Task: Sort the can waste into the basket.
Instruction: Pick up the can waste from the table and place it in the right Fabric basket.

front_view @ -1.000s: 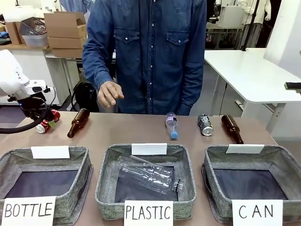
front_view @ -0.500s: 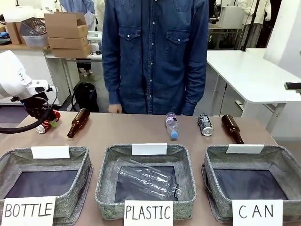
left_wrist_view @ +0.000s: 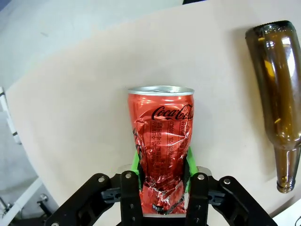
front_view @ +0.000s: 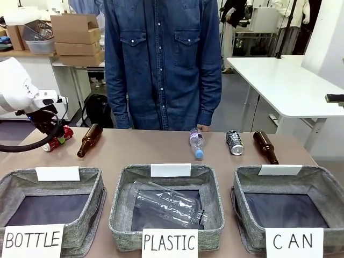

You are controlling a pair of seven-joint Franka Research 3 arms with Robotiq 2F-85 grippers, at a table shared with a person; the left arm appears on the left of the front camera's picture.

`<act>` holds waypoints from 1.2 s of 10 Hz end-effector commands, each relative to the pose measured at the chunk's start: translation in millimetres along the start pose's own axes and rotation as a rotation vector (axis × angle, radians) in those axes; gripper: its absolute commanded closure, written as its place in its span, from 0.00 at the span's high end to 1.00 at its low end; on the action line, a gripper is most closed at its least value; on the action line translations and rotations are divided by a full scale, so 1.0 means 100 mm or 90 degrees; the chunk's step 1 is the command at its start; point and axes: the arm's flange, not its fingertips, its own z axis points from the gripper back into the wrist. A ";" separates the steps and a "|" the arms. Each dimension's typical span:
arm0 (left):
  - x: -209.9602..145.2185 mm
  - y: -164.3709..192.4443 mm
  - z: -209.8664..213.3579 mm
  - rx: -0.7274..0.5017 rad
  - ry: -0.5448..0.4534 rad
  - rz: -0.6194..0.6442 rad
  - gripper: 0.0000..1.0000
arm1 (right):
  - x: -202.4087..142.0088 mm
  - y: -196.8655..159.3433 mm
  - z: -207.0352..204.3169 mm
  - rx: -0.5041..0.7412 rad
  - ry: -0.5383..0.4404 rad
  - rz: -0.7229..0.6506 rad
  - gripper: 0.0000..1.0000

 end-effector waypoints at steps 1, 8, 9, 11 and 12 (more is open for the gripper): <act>-0.08 -0.03 0.01 0.013 -0.004 0.015 0.00 | 0.01 0.02 0.00 0.008 0.001 0.006 1.00; -1.21 -1.30 2.28 -0.127 -0.068 -0.062 0.00 | 0.01 0.02 0.00 0.008 0.001 0.006 1.00; -1.50 -1.59 2.48 -0.168 -0.075 -0.113 0.00 | 0.01 0.02 0.00 0.008 0.001 0.006 1.00; -1.99 -2.12 2.61 -0.326 -0.013 -0.316 0.00 | 0.01 0.02 0.00 0.008 0.001 0.006 1.00; -2.14 -2.33 2.54 -0.373 0.026 -0.469 0.00 | 0.01 0.02 0.00 0.008 0.001 0.006 1.00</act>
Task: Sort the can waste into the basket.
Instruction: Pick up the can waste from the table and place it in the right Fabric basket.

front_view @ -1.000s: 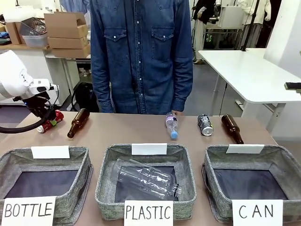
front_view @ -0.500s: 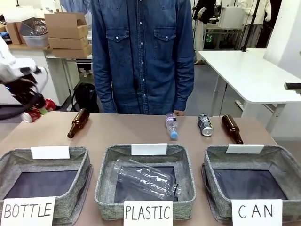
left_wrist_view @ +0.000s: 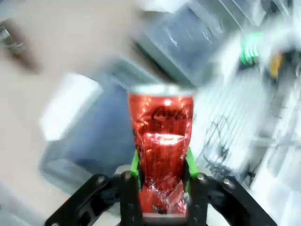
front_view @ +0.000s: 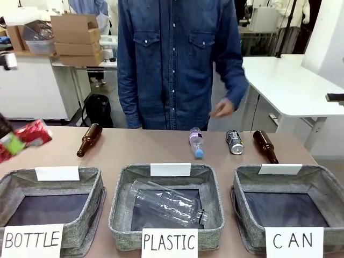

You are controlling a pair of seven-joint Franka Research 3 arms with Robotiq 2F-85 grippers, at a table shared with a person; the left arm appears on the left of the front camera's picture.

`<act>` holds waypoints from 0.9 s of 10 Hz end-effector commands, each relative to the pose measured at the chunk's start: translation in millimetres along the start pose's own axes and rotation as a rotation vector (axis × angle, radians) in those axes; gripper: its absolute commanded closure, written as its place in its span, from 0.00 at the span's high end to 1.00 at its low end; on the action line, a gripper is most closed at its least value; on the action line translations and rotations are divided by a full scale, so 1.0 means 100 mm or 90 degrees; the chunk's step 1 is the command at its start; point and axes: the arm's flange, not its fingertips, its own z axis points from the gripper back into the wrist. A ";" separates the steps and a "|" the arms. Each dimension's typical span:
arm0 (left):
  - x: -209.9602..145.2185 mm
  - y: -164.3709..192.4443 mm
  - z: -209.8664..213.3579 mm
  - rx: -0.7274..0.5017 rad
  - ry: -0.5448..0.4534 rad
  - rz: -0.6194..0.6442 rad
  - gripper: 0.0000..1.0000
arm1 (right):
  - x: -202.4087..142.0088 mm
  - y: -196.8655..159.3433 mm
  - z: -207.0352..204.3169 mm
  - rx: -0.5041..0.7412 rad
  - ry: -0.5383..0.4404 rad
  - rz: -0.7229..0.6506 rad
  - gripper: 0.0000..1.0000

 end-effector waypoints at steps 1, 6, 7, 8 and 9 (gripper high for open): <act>-0.05 -0.07 -0.35 -0.107 0.104 -0.266 0.00 | 0.01 0.02 0.00 0.009 0.001 0.006 1.00; -0.03 -0.30 -0.43 -0.085 0.059 -0.192 0.00 | 0.01 0.02 0.00 0.009 0.001 0.006 1.00; -0.03 -0.30 -0.43 -0.085 0.059 -0.192 0.00 | 0.01 0.02 0.00 0.009 0.001 0.006 1.00; -0.03 -0.30 -0.43 -0.085 0.059 -0.192 0.00 | 0.01 0.02 0.00 0.009 0.001 0.006 1.00; -0.07 -0.25 -0.46 -0.082 0.053 -0.205 0.38 | 0.01 0.02 0.00 0.009 0.001 0.006 1.00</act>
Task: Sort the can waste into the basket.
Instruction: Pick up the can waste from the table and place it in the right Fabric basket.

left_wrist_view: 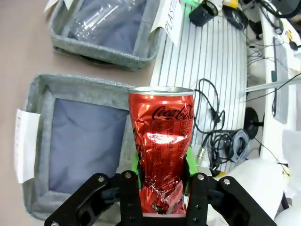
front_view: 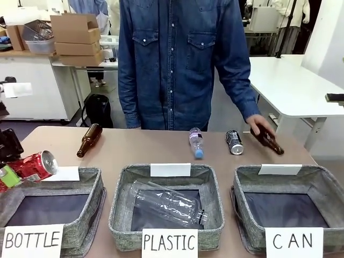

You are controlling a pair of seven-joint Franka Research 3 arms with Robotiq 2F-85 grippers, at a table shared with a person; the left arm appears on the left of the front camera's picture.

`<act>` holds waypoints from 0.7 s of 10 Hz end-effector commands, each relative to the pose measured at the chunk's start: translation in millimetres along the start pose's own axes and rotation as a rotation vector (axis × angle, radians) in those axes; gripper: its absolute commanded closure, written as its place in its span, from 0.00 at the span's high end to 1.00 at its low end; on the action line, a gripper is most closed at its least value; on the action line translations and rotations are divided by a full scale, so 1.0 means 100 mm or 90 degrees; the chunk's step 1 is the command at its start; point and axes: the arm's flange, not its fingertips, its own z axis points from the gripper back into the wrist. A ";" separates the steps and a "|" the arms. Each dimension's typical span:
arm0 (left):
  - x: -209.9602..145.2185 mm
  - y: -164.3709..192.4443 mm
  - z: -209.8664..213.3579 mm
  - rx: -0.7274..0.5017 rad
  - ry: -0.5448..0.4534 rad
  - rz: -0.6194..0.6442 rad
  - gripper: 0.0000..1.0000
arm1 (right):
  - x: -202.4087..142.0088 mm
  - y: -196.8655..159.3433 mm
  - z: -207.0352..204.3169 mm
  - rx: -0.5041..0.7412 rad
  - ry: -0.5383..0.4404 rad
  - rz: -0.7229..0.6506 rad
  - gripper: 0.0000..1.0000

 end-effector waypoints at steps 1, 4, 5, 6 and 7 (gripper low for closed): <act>0.39 0.07 -0.16 0.022 0.015 -0.119 0.38 | 0.01 0.02 0.00 0.009 0.000 0.006 1.00; 1.76 0.15 -1.06 -0.038 0.080 -0.323 0.38 | -0.11 -0.01 0.43 -0.039 -0.059 -0.015 1.00; 2.08 0.05 -1.35 -0.023 0.107 -0.375 0.38 | -0.13 -0.06 0.72 -0.027 -0.089 -0.047 1.00; 2.42 -0.05 -1.62 -0.016 0.133 -0.444 0.38 | -0.19 -0.12 0.96 -0.048 -0.110 -0.079 1.00; 2.80 -0.09 -1.83 0.005 0.151 -0.501 0.38 | -0.29 -0.18 1.18 -0.064 -0.105 -0.097 1.00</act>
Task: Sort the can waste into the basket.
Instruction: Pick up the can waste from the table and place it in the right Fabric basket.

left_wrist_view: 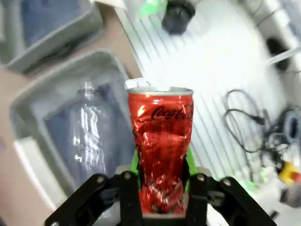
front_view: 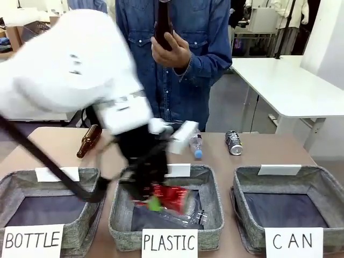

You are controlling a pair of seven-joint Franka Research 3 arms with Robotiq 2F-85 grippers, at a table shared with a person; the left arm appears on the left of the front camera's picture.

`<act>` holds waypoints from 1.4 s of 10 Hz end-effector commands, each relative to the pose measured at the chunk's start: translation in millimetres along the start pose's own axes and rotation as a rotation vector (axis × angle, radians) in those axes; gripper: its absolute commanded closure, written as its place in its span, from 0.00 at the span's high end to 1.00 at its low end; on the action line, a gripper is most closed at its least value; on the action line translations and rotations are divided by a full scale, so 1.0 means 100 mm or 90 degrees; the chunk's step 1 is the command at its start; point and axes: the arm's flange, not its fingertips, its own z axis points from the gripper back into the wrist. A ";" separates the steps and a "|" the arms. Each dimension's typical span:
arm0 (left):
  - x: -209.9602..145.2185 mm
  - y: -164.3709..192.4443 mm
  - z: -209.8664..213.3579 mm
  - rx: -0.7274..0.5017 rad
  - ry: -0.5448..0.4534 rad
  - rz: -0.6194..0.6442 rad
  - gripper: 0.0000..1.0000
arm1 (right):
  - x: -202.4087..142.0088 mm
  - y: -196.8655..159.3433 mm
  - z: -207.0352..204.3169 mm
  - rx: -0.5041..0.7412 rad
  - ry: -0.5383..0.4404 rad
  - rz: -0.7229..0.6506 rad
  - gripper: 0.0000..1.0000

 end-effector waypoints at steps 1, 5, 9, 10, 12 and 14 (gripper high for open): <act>0.39 0.65 -0.02 0.032 0.042 -0.106 0.38 | -0.03 -0.10 0.36 -0.021 0.011 -0.042 1.00; 2.01 1.97 -0.48 0.006 0.049 -0.208 0.38 | -0.06 -0.11 0.24 -0.015 -0.011 -0.022 1.00; 2.28 2.66 -0.76 0.016 0.052 -0.129 0.38 | -0.06 -0.11 0.24 -0.015 -0.011 -0.022 1.00; 2.23 2.69 -0.77 0.020 0.062 -0.111 0.38 | -0.06 -0.11 0.24 -0.015 -0.011 -0.022 1.00; 2.18 2.68 -0.78 0.025 0.065 -0.097 0.38 | -0.06 -0.11 0.24 -0.015 -0.011 -0.022 1.00; 2.16 2.62 -0.84 0.011 0.071 -0.108 0.97 | -0.06 -0.11 0.24 -0.015 -0.011 -0.022 1.00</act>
